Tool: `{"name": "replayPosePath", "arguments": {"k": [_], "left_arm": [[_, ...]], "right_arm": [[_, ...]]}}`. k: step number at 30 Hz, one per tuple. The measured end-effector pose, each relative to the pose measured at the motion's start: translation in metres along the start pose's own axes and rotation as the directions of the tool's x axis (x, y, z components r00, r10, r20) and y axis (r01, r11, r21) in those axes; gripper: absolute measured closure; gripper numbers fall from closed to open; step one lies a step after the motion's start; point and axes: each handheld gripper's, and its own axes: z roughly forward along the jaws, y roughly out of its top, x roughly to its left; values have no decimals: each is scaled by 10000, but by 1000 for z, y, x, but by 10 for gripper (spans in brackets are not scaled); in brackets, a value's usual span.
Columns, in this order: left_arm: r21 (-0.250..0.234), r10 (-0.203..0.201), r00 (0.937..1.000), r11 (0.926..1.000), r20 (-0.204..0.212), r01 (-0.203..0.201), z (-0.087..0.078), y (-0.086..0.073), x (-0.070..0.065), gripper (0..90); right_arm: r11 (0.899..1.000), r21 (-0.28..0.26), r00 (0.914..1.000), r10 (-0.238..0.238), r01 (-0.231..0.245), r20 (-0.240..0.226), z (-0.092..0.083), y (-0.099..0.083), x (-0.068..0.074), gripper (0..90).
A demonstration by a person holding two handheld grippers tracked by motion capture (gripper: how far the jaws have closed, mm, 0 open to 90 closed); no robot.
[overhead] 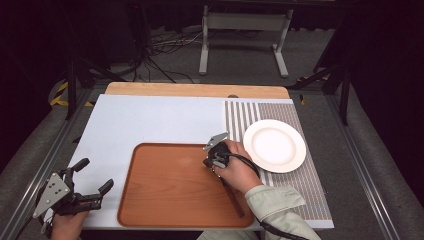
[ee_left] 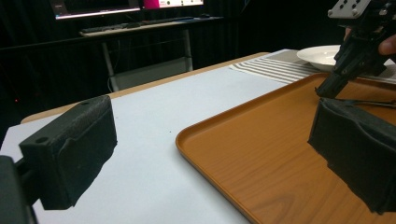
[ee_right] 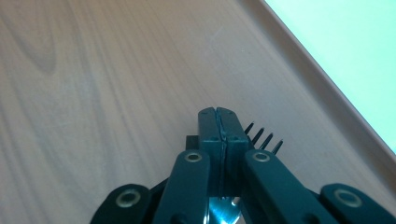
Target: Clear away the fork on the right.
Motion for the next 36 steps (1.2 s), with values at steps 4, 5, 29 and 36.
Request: {"name": "replayPosePath", "arguments": {"k": [4, 5, 29, 36], "left_arm": [[-12, 2, 10000, 10000, -11, -2, 0, 0, 1, 17], [-8, 7, 10000, 10000, -9, -7, 0, 0, 1, 17], [-23, -8, 10000, 10000, -19, 8, 0, 0, 0, 17], [-14, 14, 10000, 10000, -14, -14, 0, 0, -1, 17]], "right_arm": [[10000, 70, 9999, 34, -35, 160, 2, -1, -2, 900], [9999, 93, 9998, 45, -47, 205, 3, -1, -3, 900], [9942, 404, 9897, 944, -992, 1080, -11, -22, -27, 900], [9935, 428, 9877, 996, -1054, 1208, -14, -26, -31, 900]]}}
